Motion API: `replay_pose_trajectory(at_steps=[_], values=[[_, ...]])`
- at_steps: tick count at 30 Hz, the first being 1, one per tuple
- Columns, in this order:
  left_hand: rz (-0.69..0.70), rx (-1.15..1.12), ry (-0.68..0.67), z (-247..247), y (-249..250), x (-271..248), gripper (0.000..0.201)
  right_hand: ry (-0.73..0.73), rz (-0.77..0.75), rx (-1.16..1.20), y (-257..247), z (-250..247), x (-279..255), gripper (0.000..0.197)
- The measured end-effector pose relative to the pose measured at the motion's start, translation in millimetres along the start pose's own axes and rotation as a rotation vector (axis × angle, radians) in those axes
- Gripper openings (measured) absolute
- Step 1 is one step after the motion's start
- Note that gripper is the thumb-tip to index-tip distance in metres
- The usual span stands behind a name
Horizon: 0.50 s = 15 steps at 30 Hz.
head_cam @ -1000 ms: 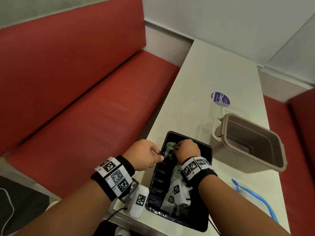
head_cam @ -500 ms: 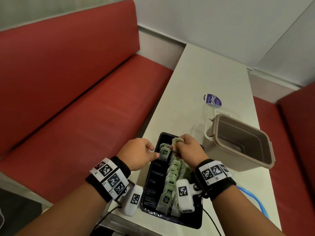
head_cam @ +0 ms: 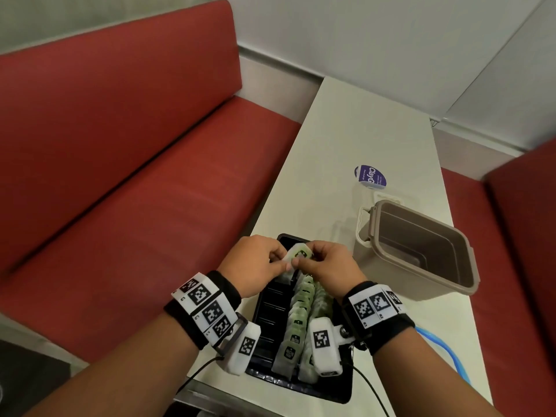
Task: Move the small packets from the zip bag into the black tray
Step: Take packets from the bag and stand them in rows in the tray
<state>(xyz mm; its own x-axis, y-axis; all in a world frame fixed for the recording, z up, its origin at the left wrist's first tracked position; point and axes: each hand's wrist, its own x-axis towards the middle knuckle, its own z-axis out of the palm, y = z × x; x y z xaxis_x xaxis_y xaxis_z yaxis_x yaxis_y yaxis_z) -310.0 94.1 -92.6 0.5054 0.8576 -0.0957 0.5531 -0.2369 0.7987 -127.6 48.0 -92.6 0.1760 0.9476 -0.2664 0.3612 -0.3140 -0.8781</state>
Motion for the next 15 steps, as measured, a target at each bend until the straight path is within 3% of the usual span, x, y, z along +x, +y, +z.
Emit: replay_pose_trajectory(at_steps=[5,10,14,15], values=[[-0.042,0.028,0.062,-2.7,-10.1,-2.1,0.018,0.061,0.045,-0.359,6.4,6.3,13.2,0.017],[-0.131,0.063,0.058,-1.6,-23.1,-7.5,0.022,-0.024,0.220,-0.718,7.3,25.1,32.2,0.026],[-0.162,0.044,0.058,3.8,-29.2,-14.3,0.025,-0.102,0.322,-0.844,-3.5,38.8,40.9,0.004],[-0.164,0.034,0.056,4.9,-29.9,-15.5,0.025,-0.093,0.331,-0.857,-2.2,41.2,42.2,0.007]])
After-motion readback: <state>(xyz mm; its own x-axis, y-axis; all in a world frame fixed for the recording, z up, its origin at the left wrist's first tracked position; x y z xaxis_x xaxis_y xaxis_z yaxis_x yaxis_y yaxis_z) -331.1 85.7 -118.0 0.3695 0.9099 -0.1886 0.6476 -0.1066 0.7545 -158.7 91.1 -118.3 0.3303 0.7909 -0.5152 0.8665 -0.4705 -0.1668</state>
